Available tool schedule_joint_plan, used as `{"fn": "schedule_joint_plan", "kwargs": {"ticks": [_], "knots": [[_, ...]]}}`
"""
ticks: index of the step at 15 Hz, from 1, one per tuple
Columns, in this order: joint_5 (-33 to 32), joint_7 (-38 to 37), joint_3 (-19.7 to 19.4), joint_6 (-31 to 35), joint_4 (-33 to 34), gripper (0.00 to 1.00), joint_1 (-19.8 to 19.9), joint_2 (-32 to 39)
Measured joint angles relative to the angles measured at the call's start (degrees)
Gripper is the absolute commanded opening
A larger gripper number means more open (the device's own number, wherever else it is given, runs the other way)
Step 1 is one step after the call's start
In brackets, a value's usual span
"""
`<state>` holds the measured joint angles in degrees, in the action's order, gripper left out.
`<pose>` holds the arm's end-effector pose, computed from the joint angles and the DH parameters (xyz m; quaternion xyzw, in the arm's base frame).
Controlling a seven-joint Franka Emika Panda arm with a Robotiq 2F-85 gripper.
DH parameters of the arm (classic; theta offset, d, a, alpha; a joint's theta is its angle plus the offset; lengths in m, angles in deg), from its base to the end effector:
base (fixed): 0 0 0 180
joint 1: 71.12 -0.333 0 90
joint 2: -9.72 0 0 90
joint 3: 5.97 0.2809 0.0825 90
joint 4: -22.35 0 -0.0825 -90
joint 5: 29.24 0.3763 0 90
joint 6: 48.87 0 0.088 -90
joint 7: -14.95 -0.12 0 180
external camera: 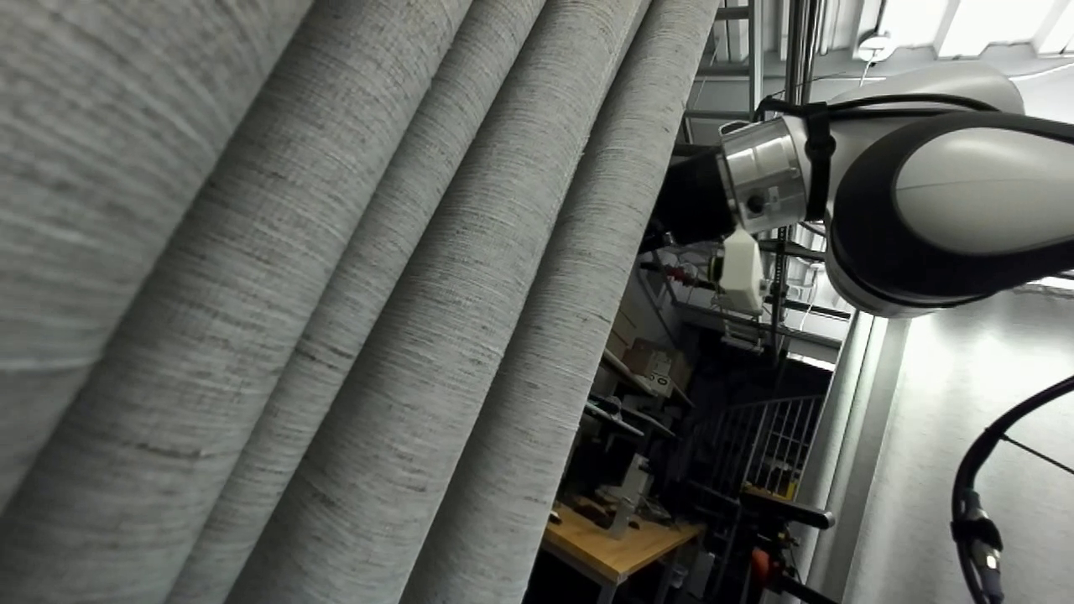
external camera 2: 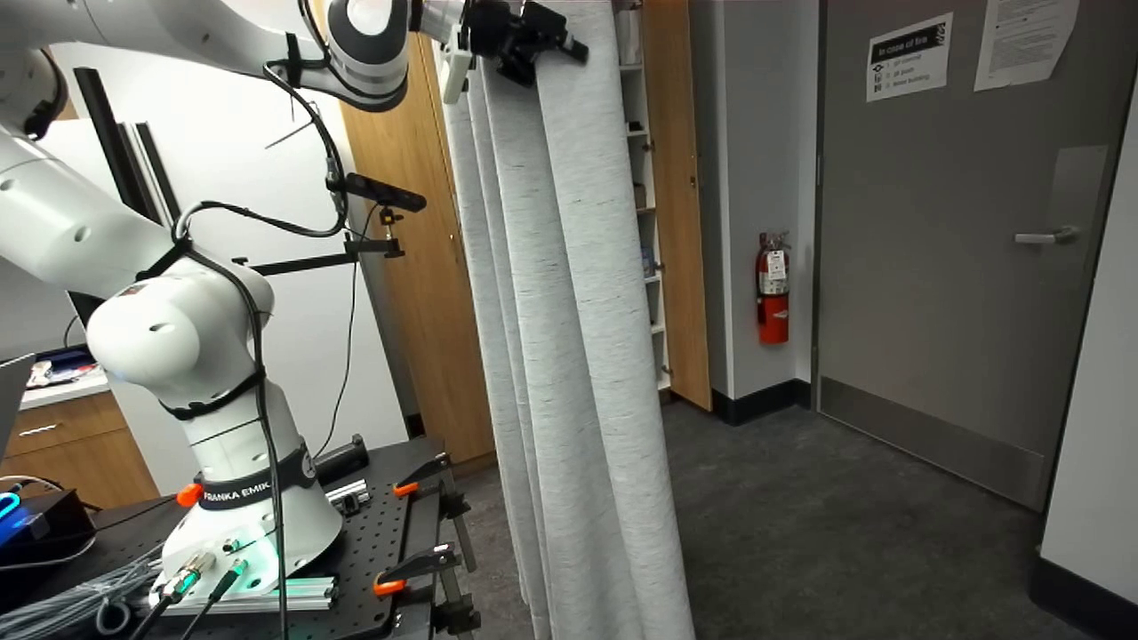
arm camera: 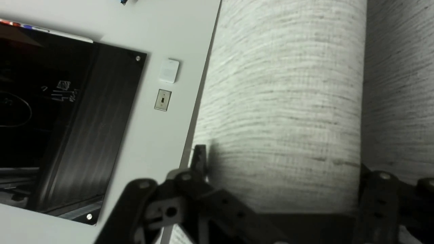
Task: Close the curtains
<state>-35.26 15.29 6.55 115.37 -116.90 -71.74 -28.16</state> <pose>0.4127 0.1227 0.6270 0.8401 0.1507 0.5188 0.0493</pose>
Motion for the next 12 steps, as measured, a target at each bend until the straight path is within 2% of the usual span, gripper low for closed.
{"fn": "schedule_joint_plan", "kwargs": {"ticks": [7,9,12], "knots": [[-3.7,-2.6,2.1,0.0,2.9,0.04,5.5,2.5],[-4.8,-3.6,2.4,0.0,3.5,0.0,7.3,2.9],[-5.0,-5.1,2.0,-0.2,4.5,0.0,10.5,3.2]]}}
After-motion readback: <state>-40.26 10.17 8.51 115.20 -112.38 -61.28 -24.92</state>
